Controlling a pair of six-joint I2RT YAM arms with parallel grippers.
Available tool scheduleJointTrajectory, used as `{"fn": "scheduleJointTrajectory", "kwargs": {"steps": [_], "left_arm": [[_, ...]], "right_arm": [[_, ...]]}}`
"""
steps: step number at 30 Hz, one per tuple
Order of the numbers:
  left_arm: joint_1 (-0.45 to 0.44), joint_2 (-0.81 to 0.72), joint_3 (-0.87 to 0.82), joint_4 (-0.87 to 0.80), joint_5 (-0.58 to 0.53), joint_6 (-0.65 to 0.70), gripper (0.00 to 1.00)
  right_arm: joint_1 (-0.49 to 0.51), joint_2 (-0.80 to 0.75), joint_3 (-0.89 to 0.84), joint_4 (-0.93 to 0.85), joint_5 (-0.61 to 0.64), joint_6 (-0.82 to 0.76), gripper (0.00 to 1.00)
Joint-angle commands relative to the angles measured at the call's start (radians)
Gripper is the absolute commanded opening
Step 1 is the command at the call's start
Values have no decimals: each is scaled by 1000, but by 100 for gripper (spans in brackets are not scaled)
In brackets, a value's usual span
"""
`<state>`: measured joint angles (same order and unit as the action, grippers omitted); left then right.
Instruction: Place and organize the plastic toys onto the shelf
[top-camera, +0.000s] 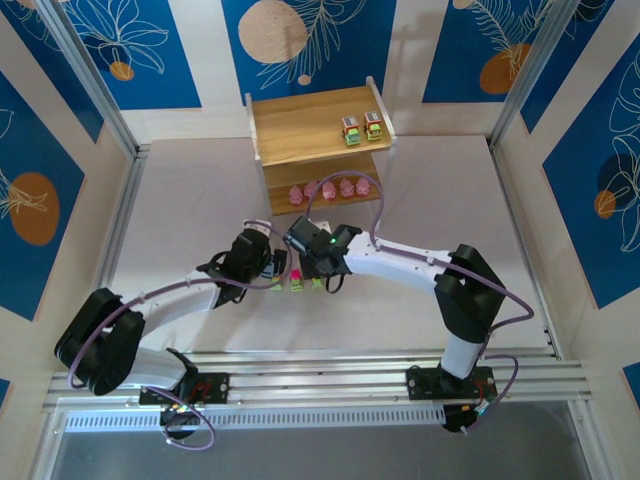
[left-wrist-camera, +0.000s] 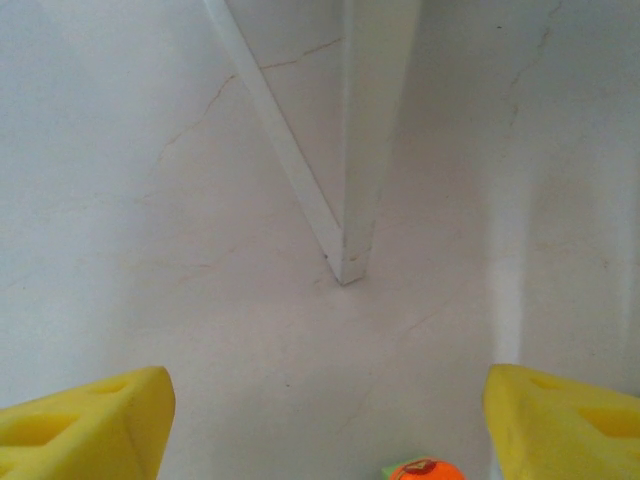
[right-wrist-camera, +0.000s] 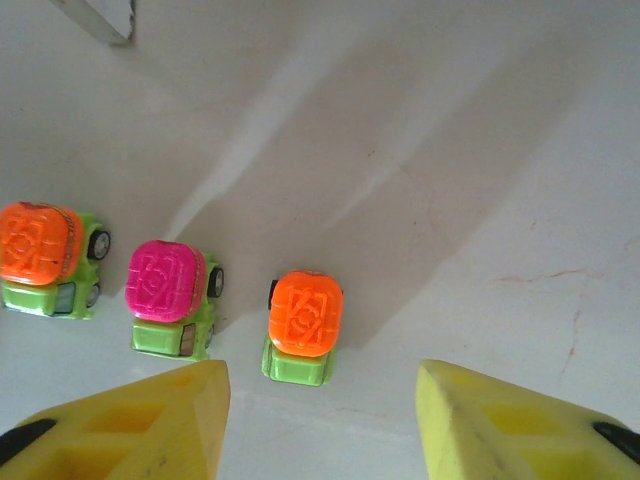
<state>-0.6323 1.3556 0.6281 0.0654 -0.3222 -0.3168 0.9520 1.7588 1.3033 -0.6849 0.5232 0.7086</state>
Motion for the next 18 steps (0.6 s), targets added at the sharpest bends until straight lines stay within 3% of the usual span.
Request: {"fn": "scheduleJointTrajectory", "kwargs": {"steps": [1, 18], "left_arm": [[20, -21, -11, -5, 18, -30, 80], [31, -27, -17, -1, 30, -36, 80]], "right_arm": [[11, 19, -18, 27, -36, 31, 50], [18, 83, -48, 62, -68, 71, 48]]}}
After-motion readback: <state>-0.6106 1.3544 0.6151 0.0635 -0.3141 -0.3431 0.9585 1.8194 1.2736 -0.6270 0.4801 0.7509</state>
